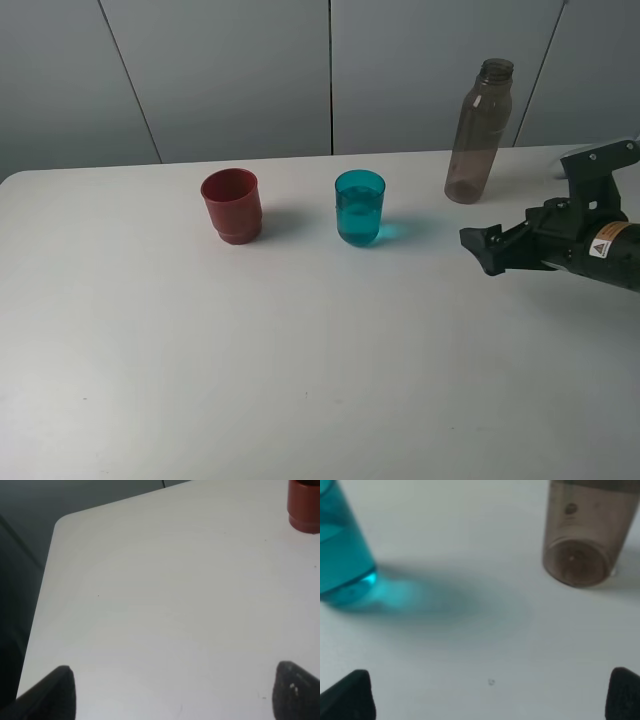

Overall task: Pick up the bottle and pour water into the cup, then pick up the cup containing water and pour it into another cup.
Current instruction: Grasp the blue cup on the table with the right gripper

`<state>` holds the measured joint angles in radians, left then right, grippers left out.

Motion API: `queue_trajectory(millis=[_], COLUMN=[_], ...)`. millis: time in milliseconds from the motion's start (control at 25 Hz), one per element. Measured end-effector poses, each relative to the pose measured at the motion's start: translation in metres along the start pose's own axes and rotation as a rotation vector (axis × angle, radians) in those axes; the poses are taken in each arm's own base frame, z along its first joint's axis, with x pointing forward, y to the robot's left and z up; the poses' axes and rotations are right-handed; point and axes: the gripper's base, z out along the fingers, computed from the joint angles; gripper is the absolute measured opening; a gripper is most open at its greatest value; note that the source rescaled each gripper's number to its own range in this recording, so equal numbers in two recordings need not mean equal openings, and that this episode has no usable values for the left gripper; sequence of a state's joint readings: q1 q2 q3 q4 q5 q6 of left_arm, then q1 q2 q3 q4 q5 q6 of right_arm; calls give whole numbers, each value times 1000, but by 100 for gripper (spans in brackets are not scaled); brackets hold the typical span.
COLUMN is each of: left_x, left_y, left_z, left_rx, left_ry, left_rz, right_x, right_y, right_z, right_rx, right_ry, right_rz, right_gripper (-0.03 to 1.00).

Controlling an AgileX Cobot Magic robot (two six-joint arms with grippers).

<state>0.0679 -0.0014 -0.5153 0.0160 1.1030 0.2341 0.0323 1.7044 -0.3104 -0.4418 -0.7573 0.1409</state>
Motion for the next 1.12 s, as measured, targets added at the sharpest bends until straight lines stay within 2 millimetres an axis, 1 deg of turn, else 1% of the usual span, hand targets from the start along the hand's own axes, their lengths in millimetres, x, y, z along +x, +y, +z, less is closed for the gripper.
queue_trajectory(millis=[80, 160, 280, 400, 640, 840, 1120], left_x=[0, 0, 0, 0, 0, 0, 0], left_y=[0, 0, 0, 0, 0, 0, 0], left_z=[0, 0, 0, 0, 0, 0, 0], left_rx=[0, 0, 0, 0, 0, 0, 0], left_ry=[0, 0, 0, 0, 0, 0, 0], left_rz=[0, 0, 0, 0, 0, 0, 0], right_x=[1, 3, 4, 3, 0, -5, -20], right_y=[6, 10, 17, 27, 49, 52, 53], right_z=[-7, -10, -11, -10, -7, -5, 4], right_rx=[-41, -75, -130, -177, -211, -204, -232], right_ry=[0, 4, 15, 17, 4, -23, -75], right_rz=[-42, -68, -94, -120, -107, -114, -182], right_gripper=[100, 100, 100, 100, 100, 100, 100])
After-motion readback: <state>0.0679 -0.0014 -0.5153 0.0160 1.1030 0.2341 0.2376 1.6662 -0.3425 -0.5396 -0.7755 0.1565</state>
